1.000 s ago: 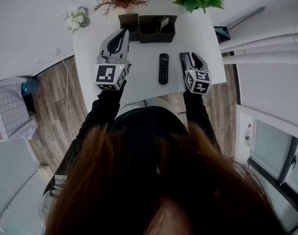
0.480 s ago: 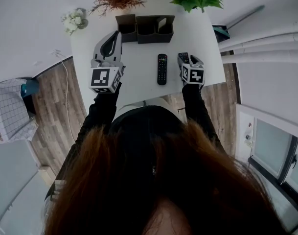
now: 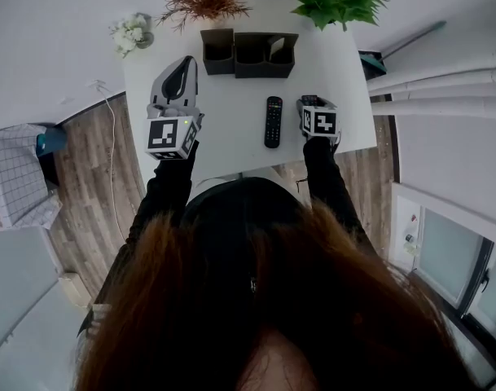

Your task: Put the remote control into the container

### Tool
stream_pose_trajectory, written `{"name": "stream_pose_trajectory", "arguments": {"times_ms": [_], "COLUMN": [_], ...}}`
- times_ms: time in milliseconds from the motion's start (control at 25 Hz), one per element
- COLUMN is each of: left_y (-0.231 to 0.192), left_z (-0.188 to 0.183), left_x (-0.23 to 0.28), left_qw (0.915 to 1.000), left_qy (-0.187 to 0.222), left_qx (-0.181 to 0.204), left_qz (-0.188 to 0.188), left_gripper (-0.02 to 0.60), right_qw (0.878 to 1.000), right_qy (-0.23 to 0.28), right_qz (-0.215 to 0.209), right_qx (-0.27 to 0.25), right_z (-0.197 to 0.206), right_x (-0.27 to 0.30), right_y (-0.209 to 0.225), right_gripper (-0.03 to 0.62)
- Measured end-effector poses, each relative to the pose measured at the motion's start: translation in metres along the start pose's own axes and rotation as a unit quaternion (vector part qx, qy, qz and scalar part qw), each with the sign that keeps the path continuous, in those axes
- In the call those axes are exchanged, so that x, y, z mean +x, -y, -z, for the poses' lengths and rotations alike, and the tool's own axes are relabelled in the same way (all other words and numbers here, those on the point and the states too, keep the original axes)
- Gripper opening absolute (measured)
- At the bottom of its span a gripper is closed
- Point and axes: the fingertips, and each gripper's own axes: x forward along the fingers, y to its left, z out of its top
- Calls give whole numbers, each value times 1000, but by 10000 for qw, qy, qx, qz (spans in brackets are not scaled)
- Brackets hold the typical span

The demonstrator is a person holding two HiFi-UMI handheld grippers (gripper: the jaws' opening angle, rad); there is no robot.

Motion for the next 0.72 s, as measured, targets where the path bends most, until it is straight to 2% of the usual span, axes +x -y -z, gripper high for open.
{"name": "stream_pose_trajectory", "arguments": {"times_ms": [160, 360, 520, 720], "left_y": [-4, -1, 5, 9], "left_z": [2, 1, -2, -5], "left_x": [-1, 1, 5, 6], "left_qw": [10000, 10000, 9998, 9995], "left_qy": [-15, 21, 89, 154], "left_qx": [-39, -84, -100, -140], "left_qz": [-46, 33, 156, 254], "left_gripper": [9, 9, 9, 9], "right_qw": [9998, 9938, 9808, 9561], "right_qy": [184, 1022, 1858, 2843], "right_qz": [-2, -195, -241, -414], "right_qx": [9, 393, 538, 572], "right_z": [-4, -28, -63, -98], "right_x": [-3, -22, -58, -103], "right_y": [0, 1, 1, -11], "right_gripper": [244, 244, 244, 244]}}
